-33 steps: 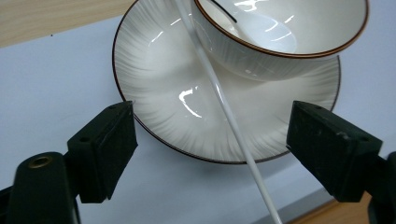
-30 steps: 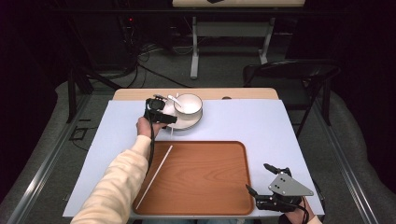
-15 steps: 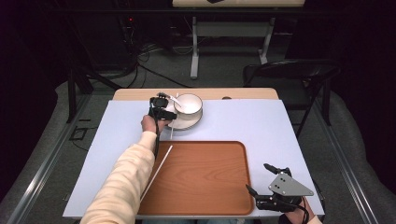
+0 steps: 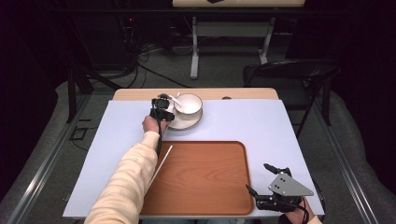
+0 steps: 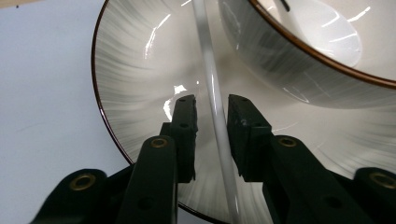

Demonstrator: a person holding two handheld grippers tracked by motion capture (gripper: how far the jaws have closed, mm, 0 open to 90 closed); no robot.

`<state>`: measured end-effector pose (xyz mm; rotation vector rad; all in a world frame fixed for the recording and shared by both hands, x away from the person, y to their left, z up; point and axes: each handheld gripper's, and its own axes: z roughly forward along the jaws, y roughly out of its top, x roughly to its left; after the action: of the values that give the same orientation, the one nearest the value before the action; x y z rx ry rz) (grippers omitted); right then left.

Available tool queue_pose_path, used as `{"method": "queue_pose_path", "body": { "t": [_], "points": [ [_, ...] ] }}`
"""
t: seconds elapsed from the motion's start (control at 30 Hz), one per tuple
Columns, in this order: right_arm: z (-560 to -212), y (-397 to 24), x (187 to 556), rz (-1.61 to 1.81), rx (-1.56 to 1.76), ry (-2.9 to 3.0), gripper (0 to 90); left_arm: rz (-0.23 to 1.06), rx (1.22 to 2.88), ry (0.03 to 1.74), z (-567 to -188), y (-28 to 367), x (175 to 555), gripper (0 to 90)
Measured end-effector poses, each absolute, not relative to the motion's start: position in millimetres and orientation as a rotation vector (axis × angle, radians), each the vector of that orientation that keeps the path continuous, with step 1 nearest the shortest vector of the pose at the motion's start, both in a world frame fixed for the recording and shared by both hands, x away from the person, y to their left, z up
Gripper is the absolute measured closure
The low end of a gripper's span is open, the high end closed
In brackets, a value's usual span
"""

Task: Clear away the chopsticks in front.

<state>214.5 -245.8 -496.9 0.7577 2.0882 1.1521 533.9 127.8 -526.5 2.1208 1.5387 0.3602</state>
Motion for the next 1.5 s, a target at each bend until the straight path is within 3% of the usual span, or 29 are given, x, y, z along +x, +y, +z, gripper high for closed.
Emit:
{"method": "queue_pose_path", "body": {
  "t": [0.37, 1.5],
  "points": [
    [-497, -246, 214, 1.152, 0.756, 2.089, 14.3, 0.372, 2.120, 1.583, -529, 130, 536, 84.0],
    [-497, -245, 215, 1.148, 0.755, 2.091, 14.3, 0.404, 2.041, 1.565, -513, 158, 523, 84.8]
  ]
}}
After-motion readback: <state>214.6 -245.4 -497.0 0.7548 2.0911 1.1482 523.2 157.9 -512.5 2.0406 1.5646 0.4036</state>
